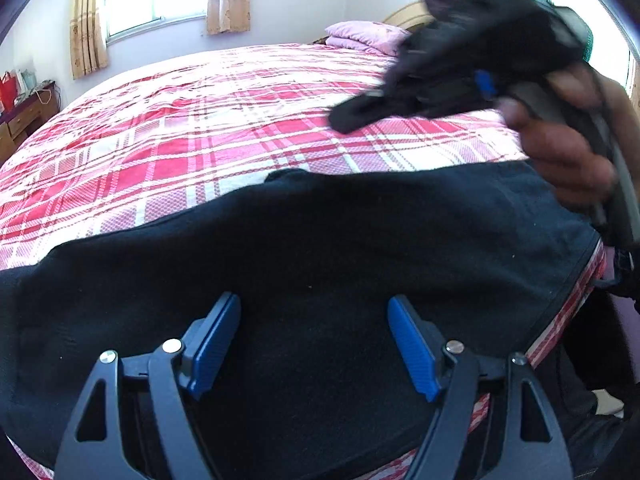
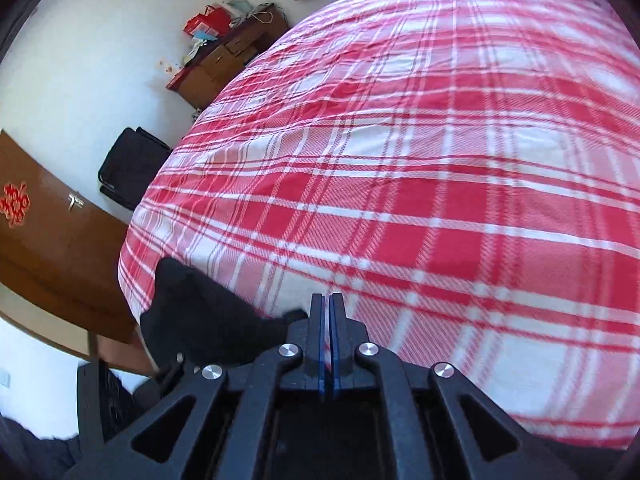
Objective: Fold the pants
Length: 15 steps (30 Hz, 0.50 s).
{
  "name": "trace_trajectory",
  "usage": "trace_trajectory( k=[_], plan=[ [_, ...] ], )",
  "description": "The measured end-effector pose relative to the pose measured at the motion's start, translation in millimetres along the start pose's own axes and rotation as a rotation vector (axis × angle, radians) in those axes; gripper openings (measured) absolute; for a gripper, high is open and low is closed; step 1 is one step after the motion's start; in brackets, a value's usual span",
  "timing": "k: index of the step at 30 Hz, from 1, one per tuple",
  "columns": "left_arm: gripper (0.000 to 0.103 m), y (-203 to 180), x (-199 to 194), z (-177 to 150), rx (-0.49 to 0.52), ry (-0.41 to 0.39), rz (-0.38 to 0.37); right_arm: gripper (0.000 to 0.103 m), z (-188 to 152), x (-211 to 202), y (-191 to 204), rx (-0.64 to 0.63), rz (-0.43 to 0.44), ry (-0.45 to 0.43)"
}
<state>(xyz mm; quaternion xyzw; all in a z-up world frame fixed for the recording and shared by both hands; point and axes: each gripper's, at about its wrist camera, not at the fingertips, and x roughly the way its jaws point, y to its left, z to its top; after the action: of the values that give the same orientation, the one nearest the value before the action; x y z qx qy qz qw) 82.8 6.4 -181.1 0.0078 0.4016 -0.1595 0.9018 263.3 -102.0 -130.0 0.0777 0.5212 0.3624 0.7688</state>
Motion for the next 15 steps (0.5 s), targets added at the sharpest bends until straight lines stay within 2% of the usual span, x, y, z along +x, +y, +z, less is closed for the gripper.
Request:
trace_trajectory(
  k=[3, 8, 12, 15],
  plan=[
    [0.079, 11, -6, 3, -0.057, -0.007, -0.009, 0.003, -28, -23, 11, -0.072, 0.017, 0.019],
    [0.079, 19, -8, 4, -0.114, 0.001, 0.025, 0.003, -89, -41, 22, -0.134, 0.002, 0.080],
    [0.079, 11, -5, 3, -0.081, 0.010, 0.060, 0.003, -130, -34, 22, -0.148, -0.009, 0.125],
    [0.081, 6, -1, 2, -0.051, 0.016, 0.091, 0.003, -149, -16, 9, -0.094, -0.057, 0.161]
  ],
)
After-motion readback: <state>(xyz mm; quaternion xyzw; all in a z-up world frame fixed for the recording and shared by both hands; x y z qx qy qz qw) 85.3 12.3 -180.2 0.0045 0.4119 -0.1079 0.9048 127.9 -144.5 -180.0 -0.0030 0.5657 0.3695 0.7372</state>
